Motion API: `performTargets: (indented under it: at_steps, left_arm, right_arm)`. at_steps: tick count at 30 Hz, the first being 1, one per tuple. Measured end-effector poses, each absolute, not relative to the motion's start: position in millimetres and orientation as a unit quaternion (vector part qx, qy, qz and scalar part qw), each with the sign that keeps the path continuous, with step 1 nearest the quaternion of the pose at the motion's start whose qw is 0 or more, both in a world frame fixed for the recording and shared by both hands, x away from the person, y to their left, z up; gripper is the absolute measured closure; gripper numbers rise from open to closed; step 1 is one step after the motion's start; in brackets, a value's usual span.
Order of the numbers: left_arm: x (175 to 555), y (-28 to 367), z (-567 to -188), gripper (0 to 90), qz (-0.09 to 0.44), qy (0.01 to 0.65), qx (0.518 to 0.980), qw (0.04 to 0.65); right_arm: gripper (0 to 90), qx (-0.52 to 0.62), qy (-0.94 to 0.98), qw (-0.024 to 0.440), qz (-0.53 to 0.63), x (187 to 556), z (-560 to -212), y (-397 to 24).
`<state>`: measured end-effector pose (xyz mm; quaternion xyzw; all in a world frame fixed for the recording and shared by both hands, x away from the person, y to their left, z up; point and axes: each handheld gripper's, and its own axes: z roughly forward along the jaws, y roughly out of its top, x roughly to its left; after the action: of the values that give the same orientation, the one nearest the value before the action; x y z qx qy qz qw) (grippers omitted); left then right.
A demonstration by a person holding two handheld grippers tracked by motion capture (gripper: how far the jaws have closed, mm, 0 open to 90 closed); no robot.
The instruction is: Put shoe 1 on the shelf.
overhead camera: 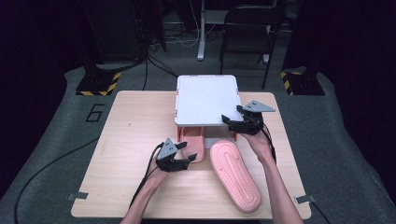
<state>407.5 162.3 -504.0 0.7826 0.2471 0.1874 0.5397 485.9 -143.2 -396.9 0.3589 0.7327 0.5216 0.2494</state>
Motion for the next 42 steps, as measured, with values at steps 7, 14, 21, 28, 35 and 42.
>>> performTargets:
  at_steps: [7, 14, 21, 28, 35, 42]
  left_arm:
    - [412, 152, -515, 33.5, 0.229, 0.235, 0.814, 0.480]
    - [429, 147, -516, 33.7, 0.252, 0.277, 0.800, 0.469]
    - [451, 143, -519, 34.3, 0.262, 0.334, 0.777, 0.464]
    - [456, 142, -518, 33.0, 0.258, 0.338, 0.779, 0.461]
    - [436, 158, -509, 28.7, 0.245, 0.335, 0.757, 0.505]
    - [407, 206, -492, 20.1, 0.243, 0.372, 0.703, 0.555]
  right_arm:
    - [21.3, 0.360, 0.732, 0.249, 0.522, 486, -396, -143]
    - [21.3, 0.360, 0.734, 0.248, 0.520, 486, -396, -143]
    - [21.3, 0.360, 0.733, 0.248, 0.521, 487, -396, -143]
    - [21.3, 0.360, 0.733, 0.249, 0.521, 487, -397, -143]
    - [21.4, 0.359, 0.733, 0.250, 0.521, 486, -396, -144]
    - [20.0, 0.374, 0.694, 0.257, 0.559, 471, -397, -152]
